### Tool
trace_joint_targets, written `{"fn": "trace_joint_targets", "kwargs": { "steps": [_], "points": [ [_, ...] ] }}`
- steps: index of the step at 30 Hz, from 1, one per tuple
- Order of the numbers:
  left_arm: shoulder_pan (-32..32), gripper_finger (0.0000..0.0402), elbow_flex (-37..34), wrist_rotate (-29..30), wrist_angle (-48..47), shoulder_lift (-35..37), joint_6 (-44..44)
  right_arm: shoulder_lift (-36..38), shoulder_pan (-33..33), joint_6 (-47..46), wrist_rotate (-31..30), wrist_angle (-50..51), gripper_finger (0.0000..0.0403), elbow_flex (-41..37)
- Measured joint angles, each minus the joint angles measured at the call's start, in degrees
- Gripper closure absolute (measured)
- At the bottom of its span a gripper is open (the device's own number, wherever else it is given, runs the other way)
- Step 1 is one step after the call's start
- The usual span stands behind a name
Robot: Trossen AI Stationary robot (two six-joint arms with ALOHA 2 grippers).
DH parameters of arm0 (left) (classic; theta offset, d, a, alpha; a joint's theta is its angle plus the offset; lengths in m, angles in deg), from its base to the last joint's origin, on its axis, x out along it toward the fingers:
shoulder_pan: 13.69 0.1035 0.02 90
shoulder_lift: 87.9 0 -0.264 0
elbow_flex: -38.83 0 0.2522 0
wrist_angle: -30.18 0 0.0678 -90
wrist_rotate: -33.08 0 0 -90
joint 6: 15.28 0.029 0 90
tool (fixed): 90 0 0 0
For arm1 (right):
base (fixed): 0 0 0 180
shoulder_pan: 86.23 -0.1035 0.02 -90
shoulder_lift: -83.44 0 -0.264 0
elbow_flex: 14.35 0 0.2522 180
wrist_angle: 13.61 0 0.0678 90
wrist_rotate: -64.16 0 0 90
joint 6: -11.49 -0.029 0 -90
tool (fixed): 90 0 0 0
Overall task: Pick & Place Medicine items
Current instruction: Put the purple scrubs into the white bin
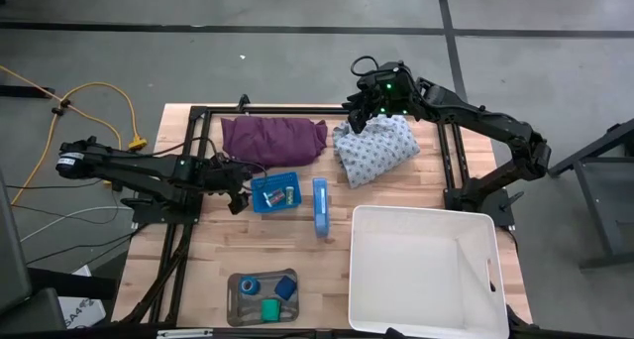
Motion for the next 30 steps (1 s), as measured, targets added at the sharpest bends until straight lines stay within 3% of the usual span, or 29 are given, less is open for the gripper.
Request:
{"fn": "trace_joint_targets", "kwargs": {
  "steps": [30],
  "points": [
    [1.20, 0.0002, 0.00, -1.51, 0.42, 0.00, 1.48, -0.02, 0.00, 0.01, -0.01, 0.01, 0.0293, 0.00]
  ]
}}
